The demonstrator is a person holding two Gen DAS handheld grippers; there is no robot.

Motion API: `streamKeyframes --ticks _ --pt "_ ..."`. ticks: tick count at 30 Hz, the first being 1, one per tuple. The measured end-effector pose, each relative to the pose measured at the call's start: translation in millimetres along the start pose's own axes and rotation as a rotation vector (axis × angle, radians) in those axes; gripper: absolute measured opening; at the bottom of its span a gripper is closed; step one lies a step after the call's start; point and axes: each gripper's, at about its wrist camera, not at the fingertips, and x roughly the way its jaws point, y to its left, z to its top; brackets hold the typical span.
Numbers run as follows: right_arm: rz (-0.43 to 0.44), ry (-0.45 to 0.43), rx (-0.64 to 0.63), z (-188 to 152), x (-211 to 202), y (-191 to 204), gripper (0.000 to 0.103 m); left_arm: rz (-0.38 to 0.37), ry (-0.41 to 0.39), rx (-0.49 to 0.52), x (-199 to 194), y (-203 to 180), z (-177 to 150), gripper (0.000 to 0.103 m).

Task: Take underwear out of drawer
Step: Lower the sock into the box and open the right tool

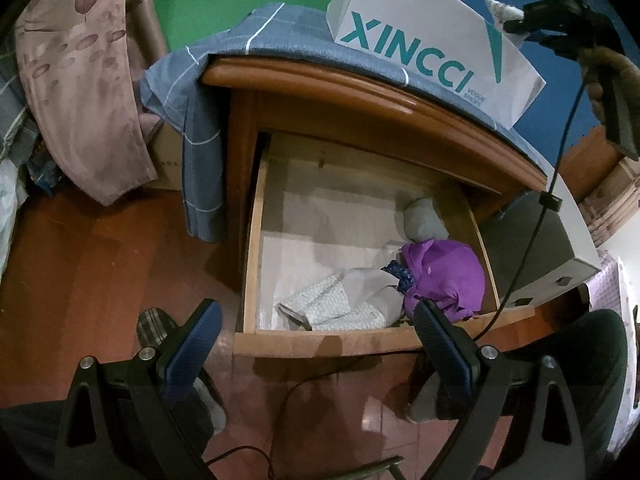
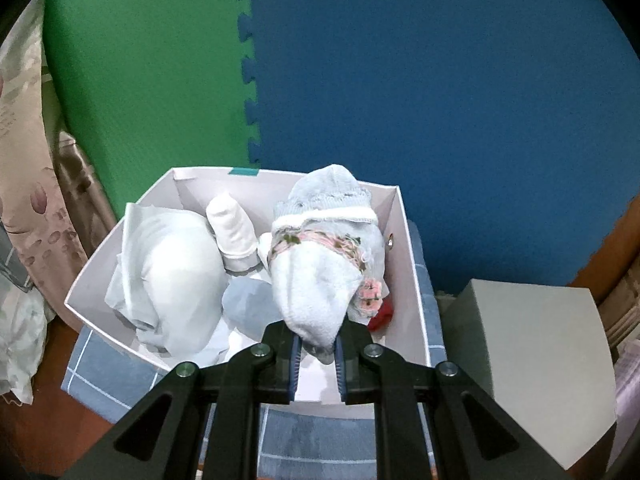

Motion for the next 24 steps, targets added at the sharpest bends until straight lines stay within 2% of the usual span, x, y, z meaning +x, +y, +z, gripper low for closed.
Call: streamKeyframes --ticks 12,24 --pt "0.014 0.097 0.006 -9 55 0 0.013 -0.034 0.023 -0.024 2 3 -1 0.095" --pt "0.036 0.114 0.042 -10 65 -2 0.014 -0.044 0.039 -0.039 5 4 -3 0.095"
